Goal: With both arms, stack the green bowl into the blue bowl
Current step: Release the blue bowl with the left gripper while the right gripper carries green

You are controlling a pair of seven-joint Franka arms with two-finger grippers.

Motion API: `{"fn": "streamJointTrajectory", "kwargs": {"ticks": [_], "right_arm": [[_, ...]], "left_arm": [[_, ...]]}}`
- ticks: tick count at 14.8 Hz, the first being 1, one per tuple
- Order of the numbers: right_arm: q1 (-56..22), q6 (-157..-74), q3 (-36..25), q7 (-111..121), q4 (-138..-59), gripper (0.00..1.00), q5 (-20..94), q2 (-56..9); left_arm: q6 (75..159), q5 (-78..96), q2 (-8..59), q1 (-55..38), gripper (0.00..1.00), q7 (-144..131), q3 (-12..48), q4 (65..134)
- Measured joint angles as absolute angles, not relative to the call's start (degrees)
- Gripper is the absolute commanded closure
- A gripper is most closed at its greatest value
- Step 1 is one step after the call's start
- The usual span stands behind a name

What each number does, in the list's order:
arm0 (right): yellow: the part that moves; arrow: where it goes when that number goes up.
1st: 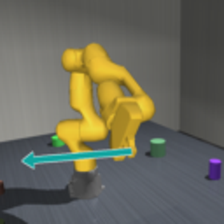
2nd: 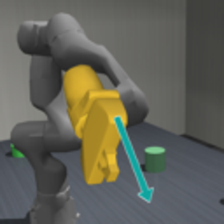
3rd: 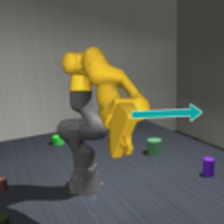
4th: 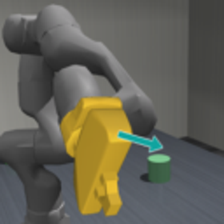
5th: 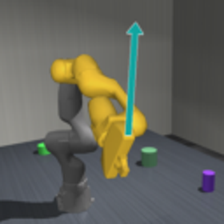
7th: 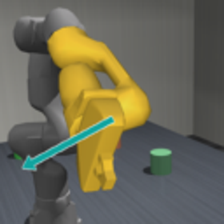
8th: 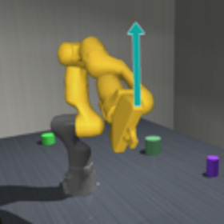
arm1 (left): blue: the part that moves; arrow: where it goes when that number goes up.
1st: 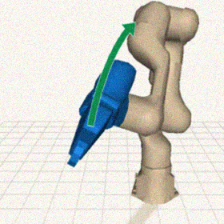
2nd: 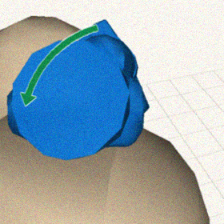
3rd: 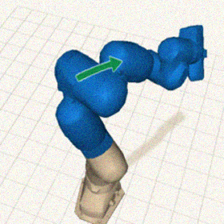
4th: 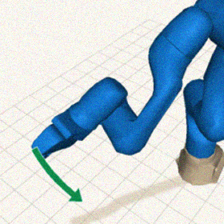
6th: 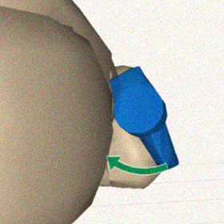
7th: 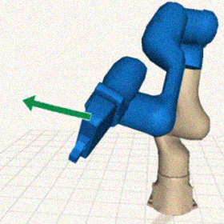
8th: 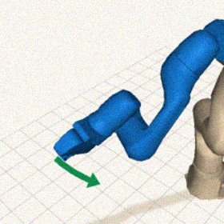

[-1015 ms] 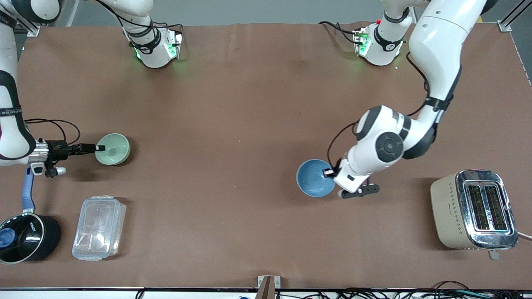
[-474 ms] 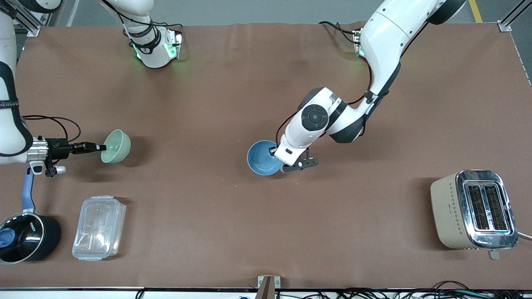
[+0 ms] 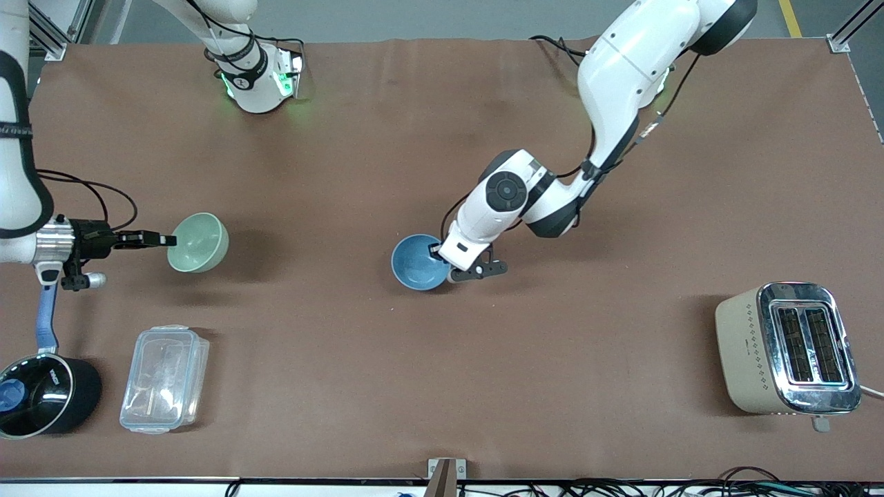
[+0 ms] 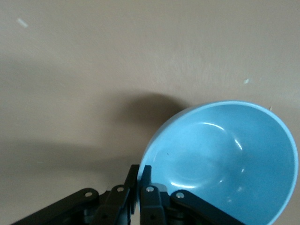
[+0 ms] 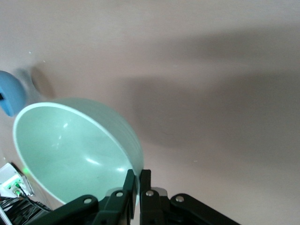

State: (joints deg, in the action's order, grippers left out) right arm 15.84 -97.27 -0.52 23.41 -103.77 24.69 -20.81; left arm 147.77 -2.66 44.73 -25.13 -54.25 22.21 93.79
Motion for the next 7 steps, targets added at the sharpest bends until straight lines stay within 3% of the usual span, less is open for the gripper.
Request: {"fn": "streamJointTrajectory", "kwargs": {"ticks": [1,2,3,7], "right_arm": [[13.9,-98.0,-0.5,21.3,-104.1,0.93,24.6,-19.9],[12.0,-99.0,-0.4,19.1,-104.3,0.93,24.6,-19.4],[10.0,-100.3,-0.4,17.2,-104.4,0.93,24.6,-19.1],[2.4,-103.9,-0.3,8.6,-104.5,0.93,24.6,-18.3]], "left_arm": [[149.0,-2.7,45.9,-25.8,0.81,-54.3,22.1,93.7],[149.8,-2.7,46.7,-26.1,0.53,-54.3,22.1,93.5],[150.0,-2.7,46.9,-26.2,0.02,-54.3,22.1,93.2],[148.3,-2.7,45.9,-25.6,0.0,-54.3,21.4,90.2]]}}
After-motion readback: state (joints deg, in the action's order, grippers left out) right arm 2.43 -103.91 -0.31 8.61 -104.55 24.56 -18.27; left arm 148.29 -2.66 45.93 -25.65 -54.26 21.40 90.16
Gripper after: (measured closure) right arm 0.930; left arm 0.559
